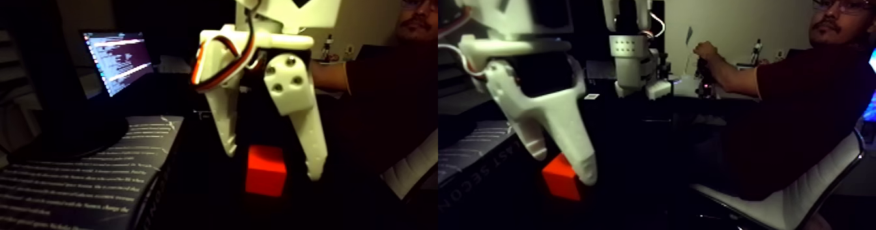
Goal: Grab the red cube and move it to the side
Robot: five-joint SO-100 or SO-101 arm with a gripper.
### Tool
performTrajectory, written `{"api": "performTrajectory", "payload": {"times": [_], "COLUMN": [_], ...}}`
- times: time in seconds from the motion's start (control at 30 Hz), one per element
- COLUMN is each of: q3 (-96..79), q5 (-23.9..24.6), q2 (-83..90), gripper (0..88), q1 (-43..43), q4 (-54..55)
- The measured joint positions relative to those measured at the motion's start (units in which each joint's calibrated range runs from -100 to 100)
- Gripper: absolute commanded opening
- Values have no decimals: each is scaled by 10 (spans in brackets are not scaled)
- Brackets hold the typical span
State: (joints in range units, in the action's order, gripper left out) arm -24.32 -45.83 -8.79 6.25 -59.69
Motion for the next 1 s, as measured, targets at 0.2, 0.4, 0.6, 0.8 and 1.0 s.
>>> {"api": "performTrajectory", "payload": {"times": [0.2,0.4,0.6,0.8,1.0], "q3": [-17,-19,-19,-19,-19], "q5": [-1,-1,-1,1,1], "q2": [-15,-22,-22,-22,-22], "gripper": [336,336,336,334,301], "q1": [0,0,0,-1,-1], "q4": [0,0,0,0,0]}}
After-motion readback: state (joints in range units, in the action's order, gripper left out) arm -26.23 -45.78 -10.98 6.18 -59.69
